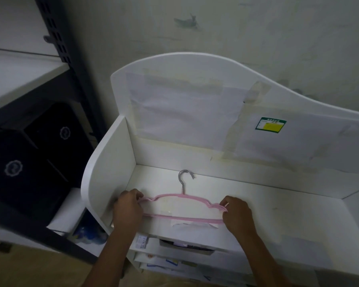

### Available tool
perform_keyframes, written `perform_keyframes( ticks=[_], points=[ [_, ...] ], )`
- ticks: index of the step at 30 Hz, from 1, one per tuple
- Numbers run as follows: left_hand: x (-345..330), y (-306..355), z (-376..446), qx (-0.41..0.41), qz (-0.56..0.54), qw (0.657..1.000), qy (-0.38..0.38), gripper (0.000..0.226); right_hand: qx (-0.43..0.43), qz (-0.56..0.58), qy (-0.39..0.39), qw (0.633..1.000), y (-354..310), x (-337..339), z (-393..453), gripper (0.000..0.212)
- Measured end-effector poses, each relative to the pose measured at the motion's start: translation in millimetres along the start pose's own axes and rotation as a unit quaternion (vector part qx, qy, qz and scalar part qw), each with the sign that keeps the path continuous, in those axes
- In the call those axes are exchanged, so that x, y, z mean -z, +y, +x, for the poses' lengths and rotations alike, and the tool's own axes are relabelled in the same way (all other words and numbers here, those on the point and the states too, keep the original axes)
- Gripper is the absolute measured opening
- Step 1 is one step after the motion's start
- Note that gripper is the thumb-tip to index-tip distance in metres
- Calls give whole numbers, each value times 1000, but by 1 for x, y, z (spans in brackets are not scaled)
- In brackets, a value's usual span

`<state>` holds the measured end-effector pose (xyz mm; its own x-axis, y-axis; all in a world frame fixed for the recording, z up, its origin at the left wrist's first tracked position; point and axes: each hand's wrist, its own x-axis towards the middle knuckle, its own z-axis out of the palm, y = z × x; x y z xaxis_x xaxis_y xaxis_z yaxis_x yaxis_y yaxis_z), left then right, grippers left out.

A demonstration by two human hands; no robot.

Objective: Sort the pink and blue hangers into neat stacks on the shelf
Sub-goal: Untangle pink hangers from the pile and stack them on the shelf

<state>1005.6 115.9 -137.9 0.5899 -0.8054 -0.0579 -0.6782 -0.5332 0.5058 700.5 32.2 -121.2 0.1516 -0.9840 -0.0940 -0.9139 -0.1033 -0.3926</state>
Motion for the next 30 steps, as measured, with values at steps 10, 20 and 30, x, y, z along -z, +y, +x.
perform_keyframes(
  ticks=[10, 20, 30],
  points=[
    [0, -3, 5, -10, -11, 1000, -15, 14, 37, -26, -21, 999, -6, -1, 4, 12],
    [3, -3, 16, -44, 25, 998, -37, 36, 69, -81, -28, 994, -9, 0, 11, 4],
    [1, -4, 15, -85, 20, 996, -18, 30, 107, -58, -10, 993, -8, -7, 4, 12]
  ],
)
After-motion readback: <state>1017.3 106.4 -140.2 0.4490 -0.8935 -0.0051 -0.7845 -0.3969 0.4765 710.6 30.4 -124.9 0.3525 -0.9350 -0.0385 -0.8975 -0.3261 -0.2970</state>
